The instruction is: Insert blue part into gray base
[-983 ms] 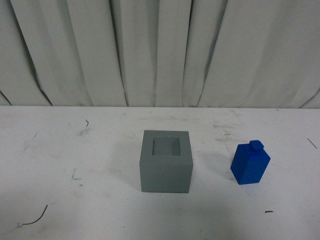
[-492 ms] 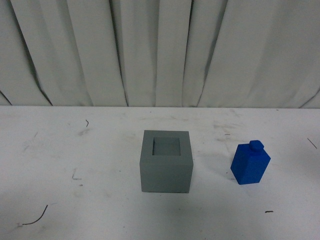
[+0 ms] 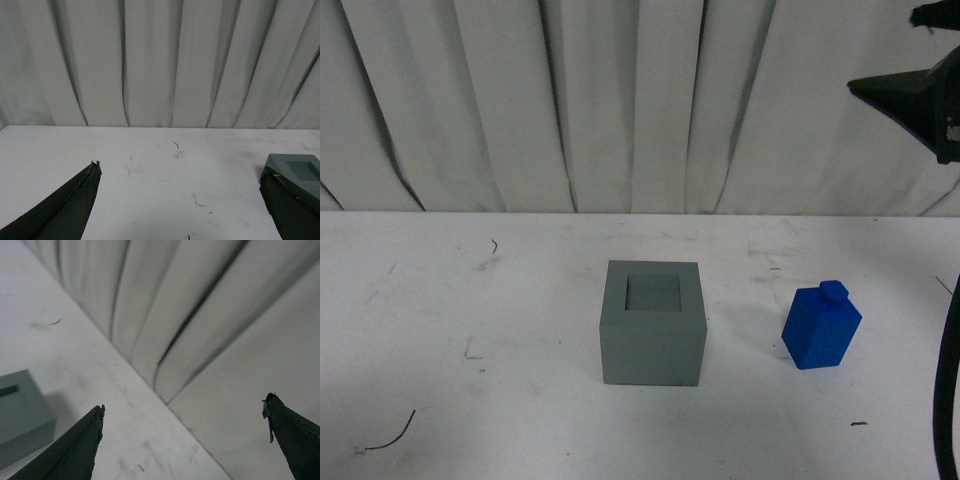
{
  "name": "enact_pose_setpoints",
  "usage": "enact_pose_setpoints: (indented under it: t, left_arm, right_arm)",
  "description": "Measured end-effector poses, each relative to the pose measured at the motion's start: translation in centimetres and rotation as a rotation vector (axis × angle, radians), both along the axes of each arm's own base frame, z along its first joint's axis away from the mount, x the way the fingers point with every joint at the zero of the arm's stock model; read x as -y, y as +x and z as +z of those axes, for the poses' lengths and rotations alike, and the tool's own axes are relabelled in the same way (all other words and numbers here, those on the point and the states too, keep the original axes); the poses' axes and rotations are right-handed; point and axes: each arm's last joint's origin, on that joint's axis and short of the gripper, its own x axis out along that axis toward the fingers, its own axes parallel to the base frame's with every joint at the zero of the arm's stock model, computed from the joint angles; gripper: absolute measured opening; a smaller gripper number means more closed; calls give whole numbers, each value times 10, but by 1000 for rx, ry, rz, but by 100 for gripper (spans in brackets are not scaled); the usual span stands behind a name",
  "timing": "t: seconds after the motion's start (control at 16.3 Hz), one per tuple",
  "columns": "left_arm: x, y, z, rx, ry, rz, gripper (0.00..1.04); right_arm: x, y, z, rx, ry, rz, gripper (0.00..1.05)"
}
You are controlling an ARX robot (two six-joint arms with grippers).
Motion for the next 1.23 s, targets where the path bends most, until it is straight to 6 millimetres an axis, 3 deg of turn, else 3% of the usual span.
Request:
enact_pose_setpoints:
  t: [0.12,0.43,0.74,0.98,1.23]
  left_arm:
    - [0,0,0,0,0,0,98]
    - [0,0,0,0,0,0,98]
    - [0,0,0,0,0,0,98]
    - [0,0,0,0,0,0,98]
    - [0,0,0,0,0,0,98]
  right_arm:
    - [-5,7,-5,-86,-98,204,98]
    - [-4,28,-42,-339,-385,461,98]
    - [-10,42,-56,-424,-508,560,98]
    - [-30,65,-76,-511,-636,647,98]
    - [-36,74,-97,-610,-732,662,98]
